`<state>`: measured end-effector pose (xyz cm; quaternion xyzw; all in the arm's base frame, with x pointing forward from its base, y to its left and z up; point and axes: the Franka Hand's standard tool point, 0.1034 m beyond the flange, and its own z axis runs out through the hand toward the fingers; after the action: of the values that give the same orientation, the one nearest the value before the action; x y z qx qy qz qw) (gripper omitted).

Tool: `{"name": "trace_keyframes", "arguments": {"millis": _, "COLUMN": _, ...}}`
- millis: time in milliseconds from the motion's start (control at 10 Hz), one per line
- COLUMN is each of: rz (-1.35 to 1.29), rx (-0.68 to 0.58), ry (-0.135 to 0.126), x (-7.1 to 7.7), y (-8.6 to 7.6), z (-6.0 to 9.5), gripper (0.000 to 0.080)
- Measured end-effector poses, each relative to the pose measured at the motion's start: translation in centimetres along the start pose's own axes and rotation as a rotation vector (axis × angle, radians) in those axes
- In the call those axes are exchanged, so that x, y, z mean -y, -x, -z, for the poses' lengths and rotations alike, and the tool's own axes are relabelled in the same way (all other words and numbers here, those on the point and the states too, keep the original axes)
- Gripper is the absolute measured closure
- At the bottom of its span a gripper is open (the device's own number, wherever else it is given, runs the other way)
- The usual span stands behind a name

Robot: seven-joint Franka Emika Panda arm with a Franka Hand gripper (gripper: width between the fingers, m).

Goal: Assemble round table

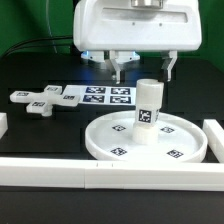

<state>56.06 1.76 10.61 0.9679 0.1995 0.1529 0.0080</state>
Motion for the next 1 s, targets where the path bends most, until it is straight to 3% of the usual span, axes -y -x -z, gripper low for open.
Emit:
{"name": "trace_keyframes", "arguments": {"millis": 200, "rz": -0.023, "rx": 0.147, "ry": -0.064, "x": 1.5, "y": 0.2, "z": -0.1, "gripper": 0.0150}}
{"name": "trace_keyframes", "arguments": {"millis": 600, "rz": 0.012, "rx": 0.399, "ry": -0.131, "x": 2.8, "y": 0.1, "z": 0.0, "gripper": 0.0150}}
{"name": "trace_keyframes", "arguments": {"millis": 1000, "rz": 0.066, "rx": 0.355, "ry": -0.092, "x": 2.0, "y": 0.9, "z": -1.5, "gripper": 0.0150}}
